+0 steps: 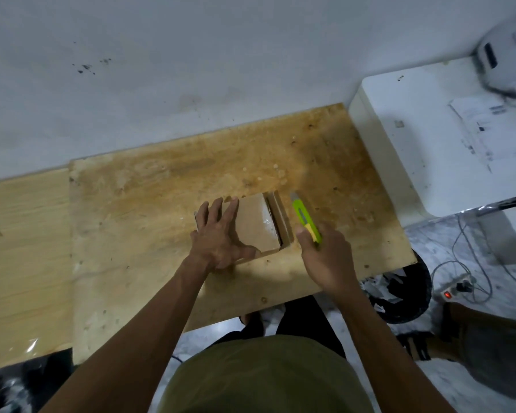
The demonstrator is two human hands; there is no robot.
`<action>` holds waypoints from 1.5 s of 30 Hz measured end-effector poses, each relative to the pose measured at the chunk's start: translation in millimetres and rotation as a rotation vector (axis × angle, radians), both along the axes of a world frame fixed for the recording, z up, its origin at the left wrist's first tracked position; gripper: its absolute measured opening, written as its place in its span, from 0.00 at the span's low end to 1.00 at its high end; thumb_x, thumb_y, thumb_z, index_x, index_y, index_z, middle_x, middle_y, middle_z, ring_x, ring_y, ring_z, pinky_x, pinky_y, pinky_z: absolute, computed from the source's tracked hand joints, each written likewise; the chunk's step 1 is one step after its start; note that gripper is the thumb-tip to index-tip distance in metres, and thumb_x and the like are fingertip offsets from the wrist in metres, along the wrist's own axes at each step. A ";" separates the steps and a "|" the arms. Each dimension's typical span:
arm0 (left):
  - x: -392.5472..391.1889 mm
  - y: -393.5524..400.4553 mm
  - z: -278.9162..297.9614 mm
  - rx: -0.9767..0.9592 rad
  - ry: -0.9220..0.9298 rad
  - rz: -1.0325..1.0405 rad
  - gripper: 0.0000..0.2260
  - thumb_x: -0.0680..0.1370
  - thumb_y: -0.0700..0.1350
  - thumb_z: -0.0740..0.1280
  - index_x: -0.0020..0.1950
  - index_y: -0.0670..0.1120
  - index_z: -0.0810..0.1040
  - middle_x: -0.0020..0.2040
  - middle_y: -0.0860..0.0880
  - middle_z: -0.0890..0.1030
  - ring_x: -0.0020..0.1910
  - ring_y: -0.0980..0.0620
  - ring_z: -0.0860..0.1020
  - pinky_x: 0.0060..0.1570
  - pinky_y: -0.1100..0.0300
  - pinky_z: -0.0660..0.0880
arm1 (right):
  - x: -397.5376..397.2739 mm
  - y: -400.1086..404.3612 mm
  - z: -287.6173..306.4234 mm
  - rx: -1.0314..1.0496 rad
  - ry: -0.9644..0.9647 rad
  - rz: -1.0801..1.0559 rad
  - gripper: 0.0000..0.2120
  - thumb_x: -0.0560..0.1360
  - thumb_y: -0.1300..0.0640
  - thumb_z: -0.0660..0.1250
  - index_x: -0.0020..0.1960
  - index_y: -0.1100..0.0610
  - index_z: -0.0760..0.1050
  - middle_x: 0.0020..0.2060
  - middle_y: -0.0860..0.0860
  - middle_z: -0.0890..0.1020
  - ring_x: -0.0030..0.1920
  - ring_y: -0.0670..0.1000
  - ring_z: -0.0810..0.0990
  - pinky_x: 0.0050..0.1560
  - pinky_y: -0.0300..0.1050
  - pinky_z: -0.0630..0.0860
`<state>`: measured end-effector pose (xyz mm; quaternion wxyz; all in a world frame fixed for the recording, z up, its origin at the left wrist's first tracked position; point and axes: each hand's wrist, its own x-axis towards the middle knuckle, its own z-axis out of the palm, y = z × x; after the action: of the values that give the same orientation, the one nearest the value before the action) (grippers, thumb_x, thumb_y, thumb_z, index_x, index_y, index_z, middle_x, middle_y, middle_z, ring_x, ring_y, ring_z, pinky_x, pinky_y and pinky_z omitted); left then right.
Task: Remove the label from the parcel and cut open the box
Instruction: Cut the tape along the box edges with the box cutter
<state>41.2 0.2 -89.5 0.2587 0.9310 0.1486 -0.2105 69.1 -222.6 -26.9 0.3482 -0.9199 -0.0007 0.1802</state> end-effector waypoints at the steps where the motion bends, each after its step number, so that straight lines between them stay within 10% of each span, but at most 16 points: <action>1: -0.6 0.4 0.4 -0.010 0.005 0.009 0.58 0.60 0.70 0.75 0.80 0.60 0.44 0.80 0.53 0.43 0.78 0.47 0.37 0.70 0.30 0.59 | 9.6 5.7 -1.2 0.013 -0.017 0.005 0.15 0.81 0.44 0.58 0.45 0.55 0.71 0.33 0.47 0.72 0.34 0.50 0.71 0.32 0.44 0.61; 11: -27.9 -16.4 -1.7 -0.050 -0.140 0.423 0.63 0.53 0.74 0.75 0.79 0.56 0.48 0.80 0.47 0.47 0.78 0.39 0.45 0.69 0.32 0.59 | 105.7 79.2 -50.9 -0.003 -0.086 0.402 0.23 0.78 0.39 0.60 0.38 0.59 0.73 0.38 0.55 0.76 0.42 0.57 0.77 0.37 0.45 0.63; 15: -38.7 -35.0 -3.2 -0.103 -0.164 0.749 0.62 0.58 0.69 0.77 0.80 0.46 0.48 0.78 0.42 0.52 0.77 0.41 0.49 0.73 0.42 0.51 | 112.8 91.3 -56.7 0.021 0.055 0.523 0.14 0.74 0.51 0.71 0.39 0.58 0.70 0.39 0.52 0.75 0.39 0.54 0.73 0.36 0.44 0.60; 26: -21.4 -64.2 -3.9 -0.340 -0.186 1.460 0.42 0.61 0.55 0.83 0.67 0.43 0.66 0.64 0.41 0.68 0.61 0.41 0.72 0.61 0.46 0.74 | 118.5 88.7 -68.5 0.125 0.152 0.355 0.21 0.69 0.56 0.76 0.30 0.52 0.63 0.41 0.55 0.84 0.42 0.56 0.83 0.44 0.48 0.78; 36: -29.2 -42.7 -5.2 -0.461 -0.218 1.380 0.49 0.64 0.55 0.81 0.78 0.49 0.57 0.68 0.46 0.75 0.66 0.45 0.75 0.66 0.44 0.73 | 76.8 64.1 -67.4 0.140 0.360 0.069 0.17 0.71 0.54 0.73 0.33 0.53 0.65 0.31 0.53 0.75 0.33 0.52 0.73 0.38 0.55 0.80; 41: -39.2 -38.8 -5.5 -0.486 -0.177 1.224 0.32 0.65 0.56 0.78 0.66 0.52 0.74 0.57 0.53 0.83 0.54 0.47 0.82 0.55 0.46 0.80 | 44.3 62.2 -68.5 0.240 0.363 -0.042 0.13 0.73 0.54 0.70 0.40 0.62 0.72 0.43 0.63 0.83 0.35 0.52 0.76 0.39 0.61 0.81; 45: -42.0 -33.0 1.4 -0.435 -0.147 1.058 0.23 0.72 0.50 0.75 0.65 0.52 0.75 0.54 0.52 0.83 0.52 0.47 0.82 0.54 0.47 0.80 | 19.9 64.0 -67.7 0.261 0.293 -0.119 0.15 0.73 0.53 0.69 0.34 0.55 0.65 0.29 0.56 0.76 0.30 0.53 0.73 0.37 0.57 0.80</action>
<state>-0.8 -32.8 -88.1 0.5237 0.6676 0.5290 -0.0131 89.1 -158.6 -94.6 0.4710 -0.8293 0.0810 0.2895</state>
